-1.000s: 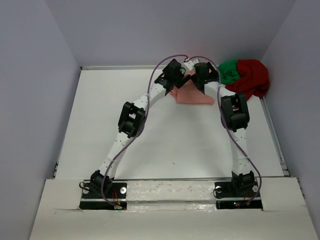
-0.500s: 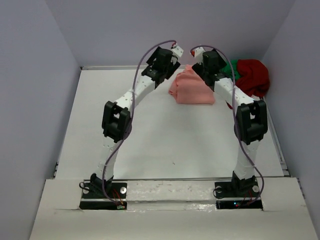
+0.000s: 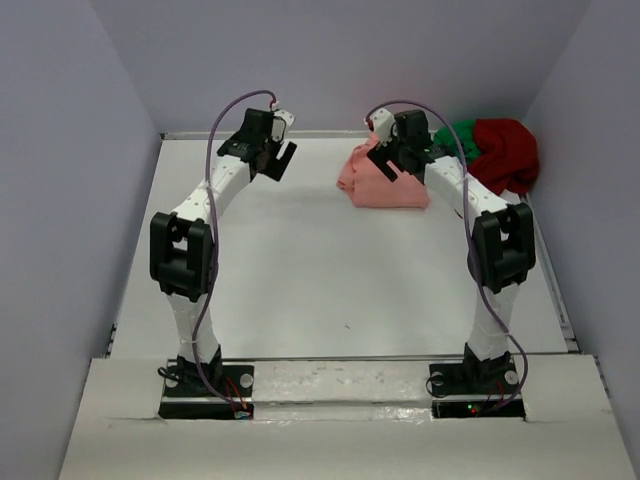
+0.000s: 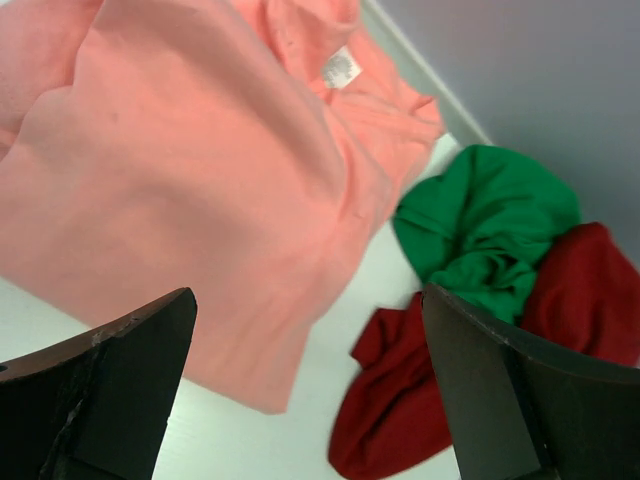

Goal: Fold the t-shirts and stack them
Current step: Smooth out wrinkles on the folded tshirt

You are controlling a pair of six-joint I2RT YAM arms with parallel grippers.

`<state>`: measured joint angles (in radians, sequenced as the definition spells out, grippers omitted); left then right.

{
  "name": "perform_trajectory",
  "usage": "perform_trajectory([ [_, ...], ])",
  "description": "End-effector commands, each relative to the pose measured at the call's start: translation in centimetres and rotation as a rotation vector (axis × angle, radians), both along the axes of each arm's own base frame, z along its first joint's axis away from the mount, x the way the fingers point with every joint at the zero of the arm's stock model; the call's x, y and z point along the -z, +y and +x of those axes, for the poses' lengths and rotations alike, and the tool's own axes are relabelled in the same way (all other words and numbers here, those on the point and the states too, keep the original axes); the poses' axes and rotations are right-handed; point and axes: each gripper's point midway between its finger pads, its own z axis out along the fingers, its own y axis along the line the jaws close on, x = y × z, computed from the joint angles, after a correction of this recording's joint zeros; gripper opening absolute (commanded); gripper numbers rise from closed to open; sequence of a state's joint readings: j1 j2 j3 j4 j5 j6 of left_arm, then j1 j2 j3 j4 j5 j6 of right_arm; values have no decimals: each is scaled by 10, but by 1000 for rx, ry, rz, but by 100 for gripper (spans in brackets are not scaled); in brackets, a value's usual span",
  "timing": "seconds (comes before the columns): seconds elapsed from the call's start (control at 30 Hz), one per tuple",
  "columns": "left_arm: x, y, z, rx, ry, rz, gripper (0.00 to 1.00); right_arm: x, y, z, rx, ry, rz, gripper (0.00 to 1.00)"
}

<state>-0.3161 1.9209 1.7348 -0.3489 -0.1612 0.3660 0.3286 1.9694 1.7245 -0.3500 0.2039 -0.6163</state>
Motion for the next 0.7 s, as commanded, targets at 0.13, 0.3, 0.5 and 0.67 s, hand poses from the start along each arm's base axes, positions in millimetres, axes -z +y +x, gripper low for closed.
perform_trajectory([
  [0.13, 22, 38, -33, -43, 119, -69, 99, 17, 12, 55, 71, 0, 174, 100],
  [0.3, 38, 56, -53, -68, 158, -30, 99, 34, 11, 85, 79, 6, 201, 100],
  [0.5, 29, 73, -69, -95, 137, -17, 99, 94, -7, 91, 137, 125, 242, 100],
  [0.67, 15, 83, -74, -114, 114, -4, 99, 122, -1, 62, 114, 250, 265, 100],
])
